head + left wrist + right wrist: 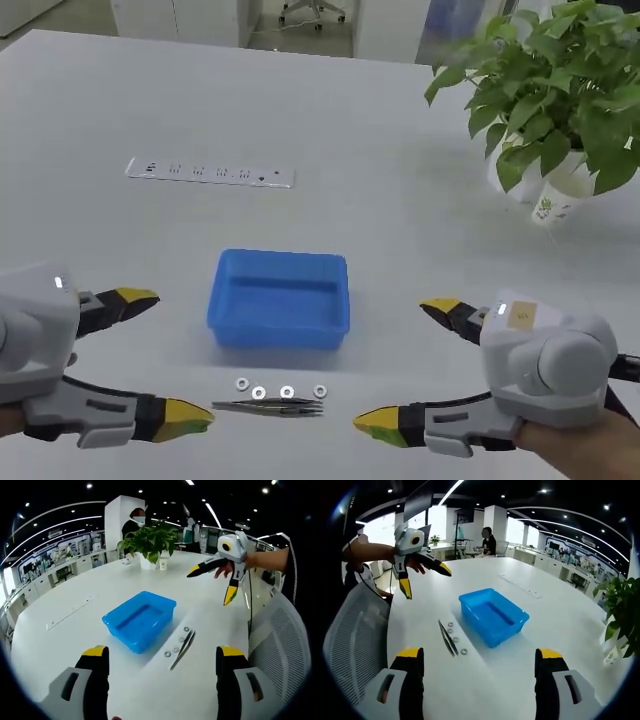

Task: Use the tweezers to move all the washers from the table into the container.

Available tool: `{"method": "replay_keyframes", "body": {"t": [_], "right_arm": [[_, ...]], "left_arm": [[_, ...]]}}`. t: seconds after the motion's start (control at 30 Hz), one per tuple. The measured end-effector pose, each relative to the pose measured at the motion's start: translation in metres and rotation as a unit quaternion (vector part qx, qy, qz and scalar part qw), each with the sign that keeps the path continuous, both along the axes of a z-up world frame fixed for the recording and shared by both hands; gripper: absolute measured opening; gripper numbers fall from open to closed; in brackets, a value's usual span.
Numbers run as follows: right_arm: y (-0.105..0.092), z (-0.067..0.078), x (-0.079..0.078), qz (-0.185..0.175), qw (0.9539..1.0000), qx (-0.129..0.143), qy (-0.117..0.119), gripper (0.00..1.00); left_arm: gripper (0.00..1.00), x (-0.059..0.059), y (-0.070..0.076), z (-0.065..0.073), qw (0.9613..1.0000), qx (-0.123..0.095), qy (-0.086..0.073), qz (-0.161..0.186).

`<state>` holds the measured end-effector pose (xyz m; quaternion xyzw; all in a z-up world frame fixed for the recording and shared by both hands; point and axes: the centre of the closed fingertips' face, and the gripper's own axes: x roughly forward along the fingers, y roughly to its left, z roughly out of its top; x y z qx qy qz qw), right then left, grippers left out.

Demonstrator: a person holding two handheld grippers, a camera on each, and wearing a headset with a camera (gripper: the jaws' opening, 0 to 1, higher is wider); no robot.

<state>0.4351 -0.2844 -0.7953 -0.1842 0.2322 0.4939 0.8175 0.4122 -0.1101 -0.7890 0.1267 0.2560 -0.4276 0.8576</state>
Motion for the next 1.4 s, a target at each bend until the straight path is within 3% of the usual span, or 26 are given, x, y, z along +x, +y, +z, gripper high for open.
{"method": "replay_keyframes", "body": {"t": [0.17,0.33,0.63,1.13,1.23,1.4], "right_arm": [[0.004,-0.002,-0.001,0.016,0.9998,-0.010,0.001,0.90],[0.008,-0.005,-0.002,0.034,0.9992,-0.020,-0.001,0.87],[0.017,-0.016,-0.006,0.077,0.9959,-0.048,0.003,0.78],[0.034,-0.038,-0.013,0.155,0.9836,-0.093,0.006,0.61],[0.039,-0.044,-0.015,0.175,0.9791,-0.104,0.007,0.58],[0.046,-0.053,-0.016,0.193,0.9741,-0.117,0.006,0.53]], "left_arm": [[0.86,-0.001,0.003,-0.007,0.9996,0.025,0.003,-0.013],[0.80,-0.002,0.002,-0.012,0.9991,0.033,0.007,-0.026],[0.64,-0.008,-0.002,-0.027,0.9951,0.065,0.021,-0.072],[0.42,-0.010,-0.009,-0.052,0.9845,0.107,0.032,-0.135],[0.35,-0.011,-0.011,-0.058,0.9798,0.123,0.036,-0.154],[0.28,-0.010,-0.016,-0.063,0.9753,0.134,0.038,-0.171]]}}
